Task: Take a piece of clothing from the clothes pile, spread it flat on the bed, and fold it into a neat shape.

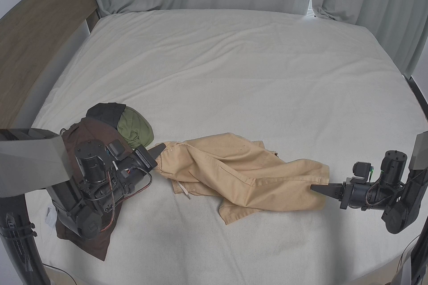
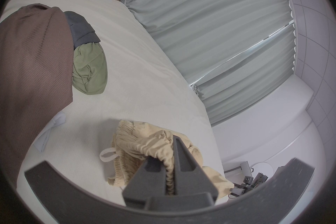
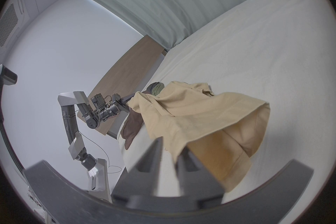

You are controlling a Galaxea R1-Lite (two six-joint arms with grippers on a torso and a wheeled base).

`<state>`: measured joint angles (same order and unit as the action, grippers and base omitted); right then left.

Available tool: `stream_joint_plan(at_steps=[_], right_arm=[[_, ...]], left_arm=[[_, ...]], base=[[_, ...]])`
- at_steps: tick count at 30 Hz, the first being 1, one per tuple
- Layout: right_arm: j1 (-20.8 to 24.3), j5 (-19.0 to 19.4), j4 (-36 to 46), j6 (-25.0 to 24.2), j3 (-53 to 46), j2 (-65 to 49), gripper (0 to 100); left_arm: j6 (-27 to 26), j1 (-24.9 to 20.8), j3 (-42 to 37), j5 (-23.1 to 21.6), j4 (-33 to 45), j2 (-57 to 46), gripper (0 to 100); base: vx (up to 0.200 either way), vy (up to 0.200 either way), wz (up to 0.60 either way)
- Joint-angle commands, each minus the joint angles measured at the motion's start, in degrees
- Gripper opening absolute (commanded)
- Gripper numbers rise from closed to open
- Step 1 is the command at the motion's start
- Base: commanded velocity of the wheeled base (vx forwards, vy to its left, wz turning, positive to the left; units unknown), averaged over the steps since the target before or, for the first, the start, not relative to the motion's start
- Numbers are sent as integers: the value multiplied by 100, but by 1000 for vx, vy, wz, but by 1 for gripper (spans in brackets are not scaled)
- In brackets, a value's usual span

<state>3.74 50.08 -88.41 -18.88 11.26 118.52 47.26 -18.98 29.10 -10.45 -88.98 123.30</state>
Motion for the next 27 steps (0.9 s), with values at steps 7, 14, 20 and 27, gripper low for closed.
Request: stream_joint_plan(at_steps=[7,14,20,27], right_arm=[[206,-7,-1,7,86,-4,100],[382,-7,-1,43,34,224,100],[505,-33,-19,271,-1,576,100],[487,-77,-28,315,25,629,100]], left_arm=[[2,0,-1,-1,-5,-7,0],[2,0,-1,-1,-5,-16,0],[2,8,8,-1,-5,-16,0],[2,8,8,-1,-5,-25,0]], base=[[0,0,0],[0,0,0],[0,0,0],[0,0,0]])
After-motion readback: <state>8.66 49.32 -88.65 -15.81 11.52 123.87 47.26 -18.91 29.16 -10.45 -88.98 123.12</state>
